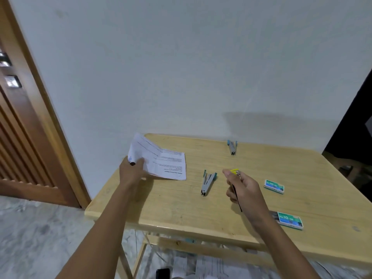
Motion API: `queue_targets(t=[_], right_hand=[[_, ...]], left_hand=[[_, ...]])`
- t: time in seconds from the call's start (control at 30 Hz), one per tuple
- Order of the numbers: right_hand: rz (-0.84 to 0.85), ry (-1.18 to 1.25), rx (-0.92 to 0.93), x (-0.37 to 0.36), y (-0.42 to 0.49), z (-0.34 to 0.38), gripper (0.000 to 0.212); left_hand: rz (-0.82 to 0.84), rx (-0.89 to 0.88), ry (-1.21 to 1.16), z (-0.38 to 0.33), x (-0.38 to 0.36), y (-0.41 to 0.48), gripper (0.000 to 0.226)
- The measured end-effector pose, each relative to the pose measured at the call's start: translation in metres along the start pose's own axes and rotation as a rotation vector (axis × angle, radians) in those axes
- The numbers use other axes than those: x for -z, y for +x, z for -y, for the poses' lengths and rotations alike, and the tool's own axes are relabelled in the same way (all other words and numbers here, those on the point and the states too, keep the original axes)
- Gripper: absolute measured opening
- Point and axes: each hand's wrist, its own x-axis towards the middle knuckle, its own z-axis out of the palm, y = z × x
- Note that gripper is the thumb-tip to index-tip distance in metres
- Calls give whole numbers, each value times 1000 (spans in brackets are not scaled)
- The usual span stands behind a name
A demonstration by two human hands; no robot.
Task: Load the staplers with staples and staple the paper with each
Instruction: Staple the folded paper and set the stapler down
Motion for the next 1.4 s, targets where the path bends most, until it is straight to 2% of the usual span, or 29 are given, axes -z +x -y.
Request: queue_targets(t=[0.1,0.17,0.27,0.33,0.47,0.57,0.63,0.67,0.73,0.8,0.9,0.97,1.07,1.23,1.4], right_hand=[[-8,-55,31,1,3,2,30],[-2,-137,95,2,6,8,32],[-40,-220,185,4,15,28,24],[-50,-233,204,8,22,43,20],[112,-244,168,13,28,56,18],[197,-131,170,14,16,57,14],[166,-35,174,15,8,56,15],[145,5,171,17,4,53,18],[105,43,156,20,-2,47,33],[78,73,150,23,-8,44,43],[71,96,156,29,-12,42,45],[65,106,172,31,-14,43,49],[56,55,201,34,-17,45,50],[142,72,93,43,-19,43,38],[167,93,52,47,-31,38,37]], left_hand=[[94,-74,-221,-20,12,-26,25],[178,-124,-263,-34,18,-44,25],[324,-167,-300,-52,25,-67,18],[437,-155,-326,-60,29,-78,24],[638,-88,-367,-74,26,-94,39],[616,22,-408,-77,19,-100,41],[487,31,-272,-75,11,-106,57],[389,-45,-135,-73,7,-111,65],[251,-313,97,-71,1,-121,73],[333,-477,176,-79,3,-132,66],[648,-432,209,-97,10,-146,51],[740,-423,254,-101,10,-153,33],[682,-422,258,-103,6,-156,12],[747,-386,212,-106,7,-159,13],[700,-352,101,-108,8,-159,21]])
